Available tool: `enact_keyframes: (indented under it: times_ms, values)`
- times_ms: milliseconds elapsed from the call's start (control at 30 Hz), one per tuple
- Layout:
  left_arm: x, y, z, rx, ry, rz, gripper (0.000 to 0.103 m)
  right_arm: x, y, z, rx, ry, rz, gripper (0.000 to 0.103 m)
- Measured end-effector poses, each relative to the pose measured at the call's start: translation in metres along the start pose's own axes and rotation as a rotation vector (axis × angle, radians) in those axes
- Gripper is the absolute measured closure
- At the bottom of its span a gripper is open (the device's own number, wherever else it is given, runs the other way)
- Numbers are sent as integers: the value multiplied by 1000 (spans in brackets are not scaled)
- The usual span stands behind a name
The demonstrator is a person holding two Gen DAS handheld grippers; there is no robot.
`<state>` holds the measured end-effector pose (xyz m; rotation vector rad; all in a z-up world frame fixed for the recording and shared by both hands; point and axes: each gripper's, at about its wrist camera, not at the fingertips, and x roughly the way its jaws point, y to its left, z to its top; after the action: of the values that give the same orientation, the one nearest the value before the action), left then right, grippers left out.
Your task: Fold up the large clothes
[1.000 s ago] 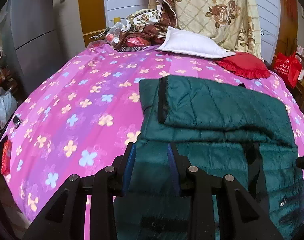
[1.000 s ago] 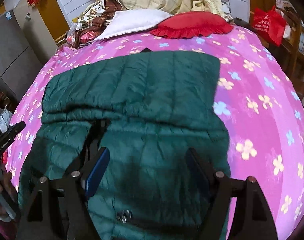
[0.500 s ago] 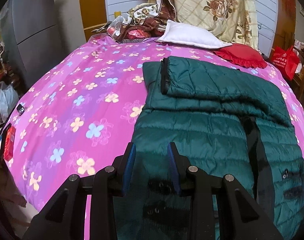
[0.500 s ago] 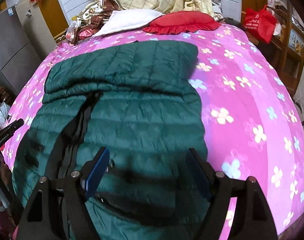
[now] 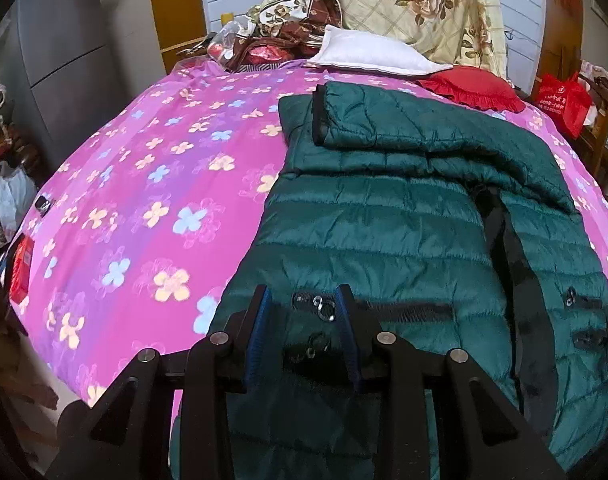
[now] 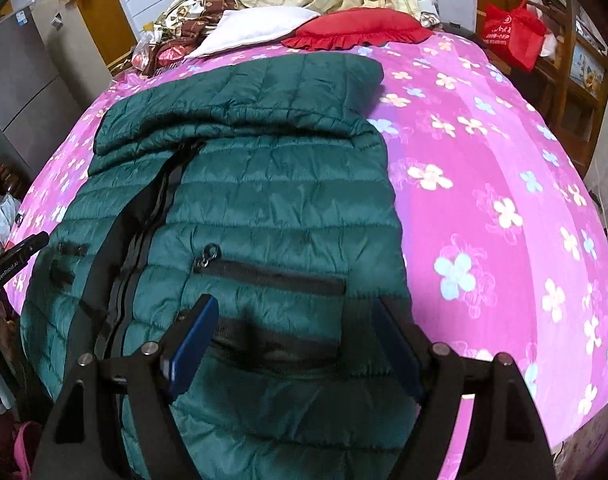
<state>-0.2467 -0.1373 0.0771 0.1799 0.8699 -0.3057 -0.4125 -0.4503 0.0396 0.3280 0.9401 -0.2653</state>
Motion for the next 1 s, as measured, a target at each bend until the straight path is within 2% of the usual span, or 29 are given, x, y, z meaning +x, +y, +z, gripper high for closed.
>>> enact_keyframes:
  times_ms: [500, 1000]
  values:
    - [-7, 6, -28, 15, 52, 0, 88, -8, -3, -21, -25, 22, -12, 19]
    - [-9, 13, -40, 15, 82, -11, 88, -11, -7, -36, -33, 43, -20, 18]
